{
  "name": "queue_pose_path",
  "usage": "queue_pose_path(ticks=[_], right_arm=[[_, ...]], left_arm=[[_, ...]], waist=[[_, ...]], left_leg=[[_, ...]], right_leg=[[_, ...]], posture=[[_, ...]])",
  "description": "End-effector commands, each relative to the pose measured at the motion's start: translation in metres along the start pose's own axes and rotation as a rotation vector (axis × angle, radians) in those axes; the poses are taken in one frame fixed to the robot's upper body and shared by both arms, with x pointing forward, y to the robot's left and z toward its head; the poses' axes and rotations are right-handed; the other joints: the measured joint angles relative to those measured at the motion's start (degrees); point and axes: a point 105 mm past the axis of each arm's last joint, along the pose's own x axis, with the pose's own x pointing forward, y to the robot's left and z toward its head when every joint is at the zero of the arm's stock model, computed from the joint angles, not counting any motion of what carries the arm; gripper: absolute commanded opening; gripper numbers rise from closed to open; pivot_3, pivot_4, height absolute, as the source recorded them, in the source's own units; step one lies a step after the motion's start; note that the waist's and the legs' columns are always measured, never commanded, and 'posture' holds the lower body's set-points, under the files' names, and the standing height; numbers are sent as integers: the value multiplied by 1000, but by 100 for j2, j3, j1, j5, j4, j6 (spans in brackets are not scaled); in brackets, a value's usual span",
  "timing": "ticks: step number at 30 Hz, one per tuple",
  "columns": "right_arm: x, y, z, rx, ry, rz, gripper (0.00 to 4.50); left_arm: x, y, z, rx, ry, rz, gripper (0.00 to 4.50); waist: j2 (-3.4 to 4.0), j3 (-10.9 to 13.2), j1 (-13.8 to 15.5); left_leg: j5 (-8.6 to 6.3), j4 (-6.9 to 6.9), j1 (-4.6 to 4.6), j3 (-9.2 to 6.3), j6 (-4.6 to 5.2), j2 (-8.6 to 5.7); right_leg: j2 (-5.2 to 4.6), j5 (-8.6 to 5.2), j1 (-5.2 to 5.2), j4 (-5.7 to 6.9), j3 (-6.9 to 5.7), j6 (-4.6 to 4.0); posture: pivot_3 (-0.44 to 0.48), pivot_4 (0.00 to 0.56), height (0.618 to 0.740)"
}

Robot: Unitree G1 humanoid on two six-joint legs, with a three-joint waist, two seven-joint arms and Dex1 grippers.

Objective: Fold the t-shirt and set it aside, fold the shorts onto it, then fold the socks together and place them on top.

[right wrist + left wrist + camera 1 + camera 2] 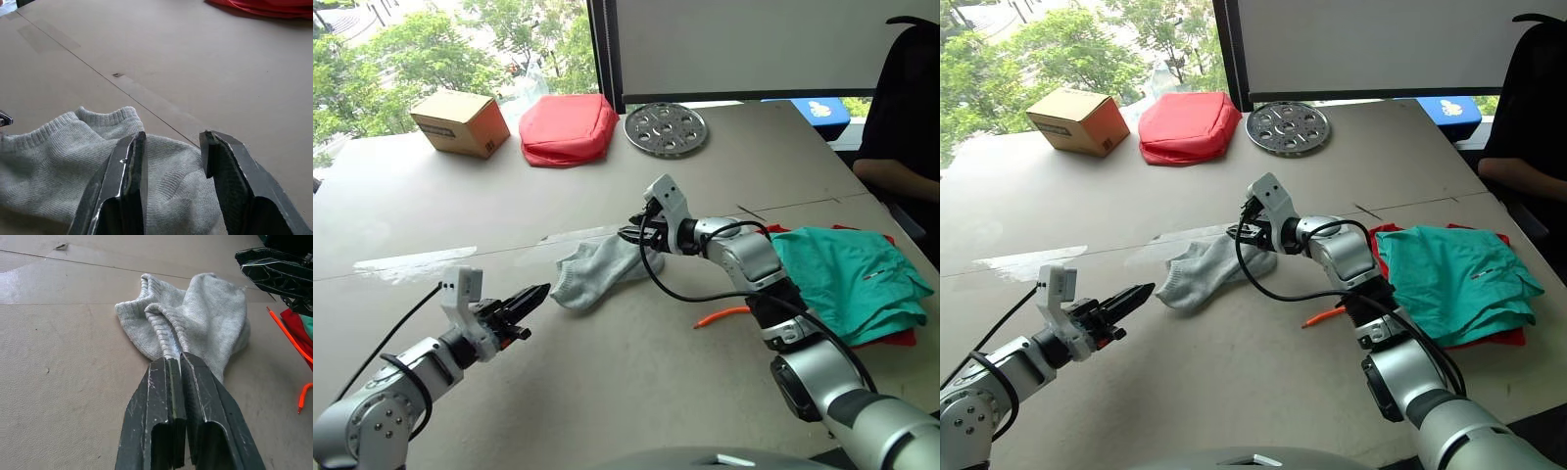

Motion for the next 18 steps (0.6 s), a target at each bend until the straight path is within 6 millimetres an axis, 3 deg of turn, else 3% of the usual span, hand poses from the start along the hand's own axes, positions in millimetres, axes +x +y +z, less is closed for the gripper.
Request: queue_pose_path(ticks=[1, 2, 9, 12, 15, 16, 18], right_arm=[[-1, -12, 5, -8, -11, -53, 2754], [0, -14, 5, -2, -6, -60, 2754], [12, -28, -17, 31, 90, -106, 2754], [16, -27, -18, 52, 85, -92, 1931], [16, -22, -15, 73, 72, -50, 364], [15, -21, -14, 79, 66, -42, 100], [13, -19, -12, 79, 51, -29, 40]], left_arm=[[7, -11, 2, 28, -11, -33, 2251], [9, -13, 0, 33, -3, -39, 2661], [19, -1, -20, 87, 58, 54, 2661], [23, 0, -22, 90, 48, 56, 1864], [25, -2, -22, 91, 37, 45, 298], [25, -2, -22, 92, 37, 46, 139], [25, -2, -22, 106, 38, 43, 64]], waist=[[0, 0, 0], [0, 0, 1], [1, 1, 3], [6, 3, 10], [6, 2, 27], [5, 2, 27], [6, 3, 28]], left_leg=[[0, 0, 0, 1, 0, -1], [0, 0, -1, 0, 0, -3], [1, -4, 3, 5, -1, -8], [1, -4, 3, 4, -2, -3], [1, -1, 2, 1, -2, -2], [1, -1, 1, 0, -2, -3], [1, -2, -2, -2, -1, -5]], right_leg=[[1, 0, 0, -1, 0, 0], [1, 0, 0, -1, 0, 0], [3, 0, 0, -2, 4, 0], [0, 0, 0, -1, 4, 0], [-1, 0, 1, 1, 2, 0], [-4, 0, 1, 0, 2, 0], [-6, 0, 1, -2, 2, 0]], posture=[[0, 150, 740], [0, 150, 740], [0, 150, 740], [0, 150, 740], [0, 150, 740], [0, 150, 740], [0, 150, 740]])
